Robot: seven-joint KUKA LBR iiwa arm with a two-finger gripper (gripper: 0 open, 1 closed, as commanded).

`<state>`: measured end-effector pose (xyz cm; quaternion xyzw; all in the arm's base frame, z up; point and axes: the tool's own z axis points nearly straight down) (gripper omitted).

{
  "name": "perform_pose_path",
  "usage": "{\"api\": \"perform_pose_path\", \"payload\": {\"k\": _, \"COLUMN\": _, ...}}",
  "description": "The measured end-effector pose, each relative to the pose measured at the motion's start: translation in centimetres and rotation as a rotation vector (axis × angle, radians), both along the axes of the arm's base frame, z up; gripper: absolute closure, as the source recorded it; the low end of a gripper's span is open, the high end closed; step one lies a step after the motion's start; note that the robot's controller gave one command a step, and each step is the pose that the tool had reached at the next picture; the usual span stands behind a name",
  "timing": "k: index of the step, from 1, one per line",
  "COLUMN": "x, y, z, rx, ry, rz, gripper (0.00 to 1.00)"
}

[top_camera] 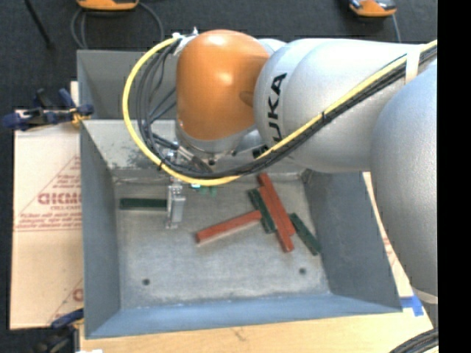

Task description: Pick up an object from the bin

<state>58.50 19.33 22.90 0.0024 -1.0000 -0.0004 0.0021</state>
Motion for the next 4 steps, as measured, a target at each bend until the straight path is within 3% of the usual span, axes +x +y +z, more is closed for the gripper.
{"api": "perform_pose_path", "payload": {"k": 1, "x": 2.2, "y": -2.0, "z": 6.4, "rx": 0.000, "ry": -0.016, "rz": 0.387, "gripper": 0.00}}
{"api": "perform_pose_path", "payload": {"k": 2, "x": 1.2, "y": -7.9, "z": -8.3, "rx": 0.000, "ry": 0.001, "rz": 0.339, "gripper": 0.00}}
{"api": "perform_pose_path", "payload": {"k": 3, "x": -0.5, "y": -14.4, "z": -16.1, "rx": -0.001, "ry": 0.000, "rz": 0.502, "gripper": 0.00}}
{"api": "perform_pose_path", "payload": {"k": 4, "x": -0.4, "y": -14.1, "z": -15.7, "rx": 0.001, "ry": -0.006, "rz": 0.501, "gripper": 1.00}}
